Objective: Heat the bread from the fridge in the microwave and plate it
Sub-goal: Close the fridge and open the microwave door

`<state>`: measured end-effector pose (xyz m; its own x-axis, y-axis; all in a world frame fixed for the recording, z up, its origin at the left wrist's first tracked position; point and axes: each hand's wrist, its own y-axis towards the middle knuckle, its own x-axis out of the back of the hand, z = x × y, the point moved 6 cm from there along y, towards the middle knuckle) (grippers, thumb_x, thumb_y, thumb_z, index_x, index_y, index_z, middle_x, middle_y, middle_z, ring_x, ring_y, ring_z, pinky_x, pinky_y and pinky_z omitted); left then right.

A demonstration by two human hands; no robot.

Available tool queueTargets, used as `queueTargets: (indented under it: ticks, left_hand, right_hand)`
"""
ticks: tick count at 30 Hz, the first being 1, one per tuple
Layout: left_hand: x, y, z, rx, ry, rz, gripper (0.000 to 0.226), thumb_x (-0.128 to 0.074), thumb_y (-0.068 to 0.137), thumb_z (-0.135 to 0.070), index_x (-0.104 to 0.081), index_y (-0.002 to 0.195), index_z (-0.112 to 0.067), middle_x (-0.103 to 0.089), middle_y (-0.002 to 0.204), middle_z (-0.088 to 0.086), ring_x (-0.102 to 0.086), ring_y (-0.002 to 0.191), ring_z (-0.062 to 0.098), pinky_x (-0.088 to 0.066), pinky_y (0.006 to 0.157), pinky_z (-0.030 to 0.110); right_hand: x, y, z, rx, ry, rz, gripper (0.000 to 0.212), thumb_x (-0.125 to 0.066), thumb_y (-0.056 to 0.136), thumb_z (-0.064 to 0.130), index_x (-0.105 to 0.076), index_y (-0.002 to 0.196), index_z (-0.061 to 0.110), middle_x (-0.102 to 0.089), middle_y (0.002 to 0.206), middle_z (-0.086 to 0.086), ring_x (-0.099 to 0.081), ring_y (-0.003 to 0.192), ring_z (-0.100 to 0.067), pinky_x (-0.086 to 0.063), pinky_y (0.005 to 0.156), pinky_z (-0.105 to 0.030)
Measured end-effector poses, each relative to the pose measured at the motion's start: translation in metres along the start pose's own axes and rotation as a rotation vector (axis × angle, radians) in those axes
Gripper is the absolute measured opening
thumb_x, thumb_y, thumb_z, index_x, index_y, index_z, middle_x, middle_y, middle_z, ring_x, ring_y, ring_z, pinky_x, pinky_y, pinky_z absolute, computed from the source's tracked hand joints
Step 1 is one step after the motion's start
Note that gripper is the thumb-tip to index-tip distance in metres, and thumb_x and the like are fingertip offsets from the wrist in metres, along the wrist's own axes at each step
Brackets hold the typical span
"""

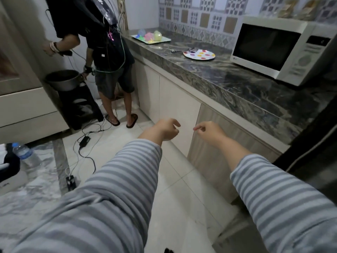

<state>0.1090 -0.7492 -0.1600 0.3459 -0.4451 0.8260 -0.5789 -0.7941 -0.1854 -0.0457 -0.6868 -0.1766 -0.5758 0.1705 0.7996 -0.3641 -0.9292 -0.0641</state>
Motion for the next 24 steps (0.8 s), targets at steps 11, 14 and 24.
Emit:
queueTargets:
  ticks: [11,14,24]
  left_hand:
    - [0.06,0.23,-0.037,-0.17,0.02,0.045,0.034,-0.052,0.093,-0.013,-0.059,0.126,-0.013,-0.065,0.12,0.008,-0.058,0.114,0.024,-0.042,0.094,0.026]
    - [0.071,0.292,-0.06,-0.256,0.086,0.049,0.034,-0.051,0.093,-0.013,-0.06,0.125,-0.013,-0.063,0.124,0.01,-0.056,0.116,0.026,-0.041,0.097,0.028]
    - [0.093,0.453,-0.187,-0.604,0.308,0.145,0.037,-0.05,0.094,-0.016,-0.058,0.13,-0.015,-0.059,0.131,0.009,-0.055,0.119,0.026,-0.042,0.1,0.032]
  right_hand:
    - [0.064,0.195,-0.013,-0.089,-0.046,-0.145,0.029,-0.048,0.088,0.012,-0.073,0.102,0.019,-0.061,0.084,-0.002,-0.053,0.077,-0.017,-0.037,0.069,-0.022]
    - [0.085,0.239,-0.031,-0.155,-0.003,-0.208,0.027,-0.05,0.087,0.013,-0.073,0.101,0.018,-0.062,0.073,0.001,-0.054,0.072,-0.018,-0.038,0.062,-0.024]
    - [0.198,0.336,-0.087,-0.356,0.041,-0.425,0.026,-0.048,0.093,0.013,-0.071,0.103,0.02,-0.069,0.096,-0.004,-0.061,0.084,-0.017,-0.043,0.065,-0.023]
